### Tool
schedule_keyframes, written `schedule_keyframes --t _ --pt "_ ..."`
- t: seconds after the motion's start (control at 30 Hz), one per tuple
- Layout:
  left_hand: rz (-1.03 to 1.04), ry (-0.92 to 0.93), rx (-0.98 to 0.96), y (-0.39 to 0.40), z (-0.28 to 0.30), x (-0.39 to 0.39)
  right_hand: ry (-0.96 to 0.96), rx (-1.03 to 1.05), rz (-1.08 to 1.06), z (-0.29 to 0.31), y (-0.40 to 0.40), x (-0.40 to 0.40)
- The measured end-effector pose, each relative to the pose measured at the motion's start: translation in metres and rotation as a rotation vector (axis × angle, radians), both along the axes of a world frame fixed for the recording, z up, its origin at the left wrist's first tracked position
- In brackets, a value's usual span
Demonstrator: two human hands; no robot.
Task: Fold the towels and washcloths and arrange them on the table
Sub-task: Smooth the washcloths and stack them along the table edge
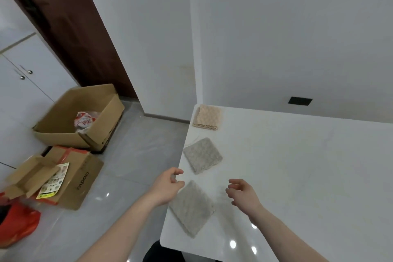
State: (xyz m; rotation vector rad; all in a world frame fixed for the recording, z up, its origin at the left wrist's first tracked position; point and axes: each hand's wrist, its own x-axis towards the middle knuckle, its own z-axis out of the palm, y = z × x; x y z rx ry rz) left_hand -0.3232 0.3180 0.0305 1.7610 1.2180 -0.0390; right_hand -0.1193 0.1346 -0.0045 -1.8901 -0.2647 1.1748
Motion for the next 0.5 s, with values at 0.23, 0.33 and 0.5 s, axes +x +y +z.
schedule_keyframes --t 0.23,0.33,0.5 --pt "-0.139 0.11 -0.02 0.071 -0.018 0.036 0.041 -0.061 -0.084 -0.011 0.039 -0.001" --pt "-0.195 0.138 -0.003 0.108 -0.036 0.059 0.041 -0.108 -0.14 -0.022 0.064 0.0" --pt "-0.294 0.166 0.031 0.148 -0.079 0.092 0.095 -0.165 -0.199 -0.046 0.107 -0.005"
